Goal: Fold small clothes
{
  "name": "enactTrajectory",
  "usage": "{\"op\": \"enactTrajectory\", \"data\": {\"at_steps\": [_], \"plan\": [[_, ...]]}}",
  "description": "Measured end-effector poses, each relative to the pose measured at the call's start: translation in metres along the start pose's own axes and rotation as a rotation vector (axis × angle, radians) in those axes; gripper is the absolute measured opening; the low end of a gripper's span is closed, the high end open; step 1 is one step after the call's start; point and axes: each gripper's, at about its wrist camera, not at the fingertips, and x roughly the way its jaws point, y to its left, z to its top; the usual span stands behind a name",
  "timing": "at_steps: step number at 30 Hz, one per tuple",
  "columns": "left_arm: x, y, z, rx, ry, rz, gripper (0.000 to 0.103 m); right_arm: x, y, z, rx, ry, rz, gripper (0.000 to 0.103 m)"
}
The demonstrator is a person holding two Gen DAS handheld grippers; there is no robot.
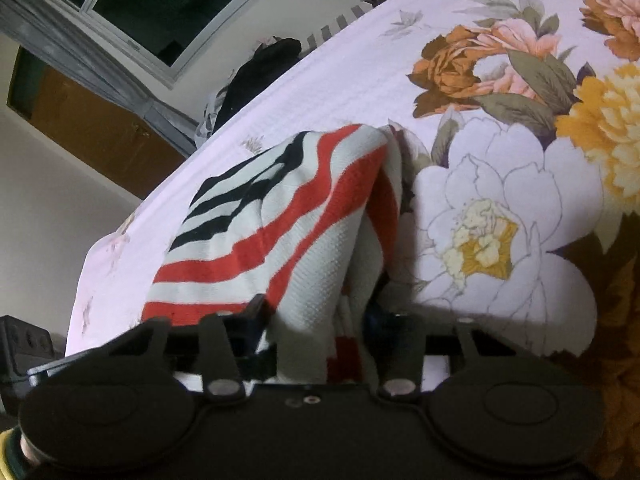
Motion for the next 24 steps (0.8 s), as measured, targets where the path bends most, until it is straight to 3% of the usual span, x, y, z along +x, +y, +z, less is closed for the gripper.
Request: {"op": "enactTrajectory", "data": {"at_steps": [5,12,18,24], "plan": [[-0.019,-0.008,0.004,0.029,-0.043,0.005,0.047,-0.013,0.018,0.001,-0.007,-0.037,0.023,0.034],[-0.081,0.011,0.016,0.045,-0.123,0.033,0.047,-0.016,0.080,-0.003,-0.060,-0.056,0.106,0.033],[-0.158,0.081,0.022,0.052,-0.174,0.092,0.047,0.025,0.157,-0.032,-0.079,-0.042,0.184,0.033],[-0.228,0.194,0.037,0.075,-0.204,0.107,0.047,0.089,0.252,-0.075,-0.090,-0.045,0.206,0.033]]}}
